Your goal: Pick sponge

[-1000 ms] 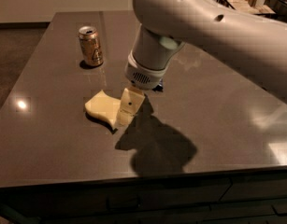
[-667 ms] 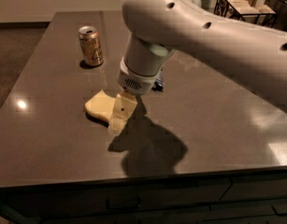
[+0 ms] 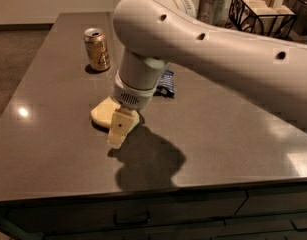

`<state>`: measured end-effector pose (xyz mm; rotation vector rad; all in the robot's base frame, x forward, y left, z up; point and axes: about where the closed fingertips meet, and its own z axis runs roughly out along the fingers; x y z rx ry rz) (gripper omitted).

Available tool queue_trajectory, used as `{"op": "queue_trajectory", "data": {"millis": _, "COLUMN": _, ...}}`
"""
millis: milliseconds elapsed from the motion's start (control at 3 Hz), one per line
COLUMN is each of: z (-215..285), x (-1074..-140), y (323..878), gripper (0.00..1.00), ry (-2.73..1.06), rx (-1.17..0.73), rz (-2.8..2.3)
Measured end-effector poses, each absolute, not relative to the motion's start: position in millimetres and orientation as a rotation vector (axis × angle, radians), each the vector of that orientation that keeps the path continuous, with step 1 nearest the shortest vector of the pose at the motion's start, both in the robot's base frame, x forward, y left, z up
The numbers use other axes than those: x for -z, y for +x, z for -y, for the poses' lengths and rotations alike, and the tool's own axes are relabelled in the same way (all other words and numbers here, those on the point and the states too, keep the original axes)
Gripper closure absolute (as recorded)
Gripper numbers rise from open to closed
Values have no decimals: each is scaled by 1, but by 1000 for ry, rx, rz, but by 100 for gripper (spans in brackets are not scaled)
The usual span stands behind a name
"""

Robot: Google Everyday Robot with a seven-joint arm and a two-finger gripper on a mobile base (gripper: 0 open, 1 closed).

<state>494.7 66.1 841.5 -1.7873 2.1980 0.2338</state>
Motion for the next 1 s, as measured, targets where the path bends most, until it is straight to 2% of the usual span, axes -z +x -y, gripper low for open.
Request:
{"op": "queue_trajectory", "data": {"millis": 667, "z": -73, "x": -847, "y": 493, "gripper": 64, "ry": -1803, "rx": -246, "rz": -2174}}
{"op": "queue_trajectory", "data": {"millis": 1000, "z": -59, "x": -878, "y": 499, "gripper": 95, "ry": -1764, "rx": -252, "rz": -2140}}
